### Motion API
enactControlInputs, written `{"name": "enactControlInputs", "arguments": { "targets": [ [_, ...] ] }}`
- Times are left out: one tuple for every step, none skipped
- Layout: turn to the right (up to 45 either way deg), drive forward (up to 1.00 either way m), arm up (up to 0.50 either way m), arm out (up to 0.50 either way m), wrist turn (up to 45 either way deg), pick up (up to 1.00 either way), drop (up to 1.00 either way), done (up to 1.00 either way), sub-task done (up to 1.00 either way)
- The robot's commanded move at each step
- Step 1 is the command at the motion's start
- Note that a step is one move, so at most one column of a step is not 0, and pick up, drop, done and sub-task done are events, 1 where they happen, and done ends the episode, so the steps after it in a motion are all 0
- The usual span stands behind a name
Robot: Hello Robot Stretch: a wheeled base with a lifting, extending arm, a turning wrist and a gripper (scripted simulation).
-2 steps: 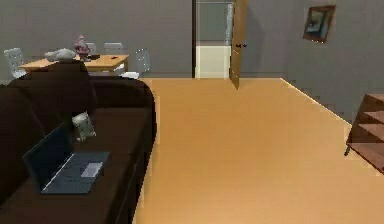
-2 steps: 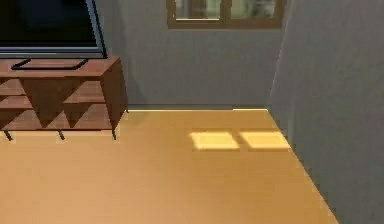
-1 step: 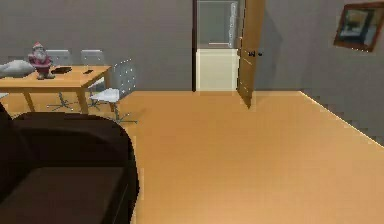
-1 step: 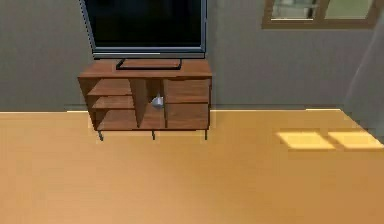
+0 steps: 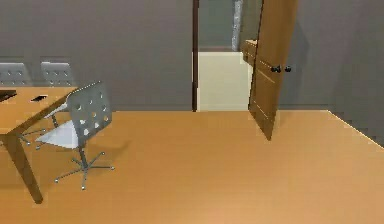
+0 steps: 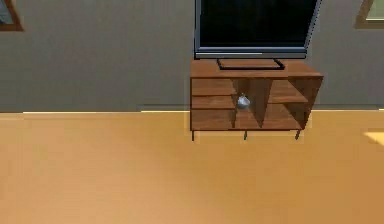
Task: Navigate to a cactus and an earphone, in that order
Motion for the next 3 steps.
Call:
{"name": "enactControlInputs", "arguments": {
  "targets": [
    [0.0, 0.65, 0.00, 0.00, 0.0, 0.00, 0.00, 0.00, 0.00],
    [-45.0, 0.00, 0.00, 0.00, 0.0, 0.00, 0.00, 0.00, 0.00],
    [-12.0, 0.00, 0.00, 0.00, 0.0, 0.00, 0.00, 0.00, 0.00]
  ]
}}
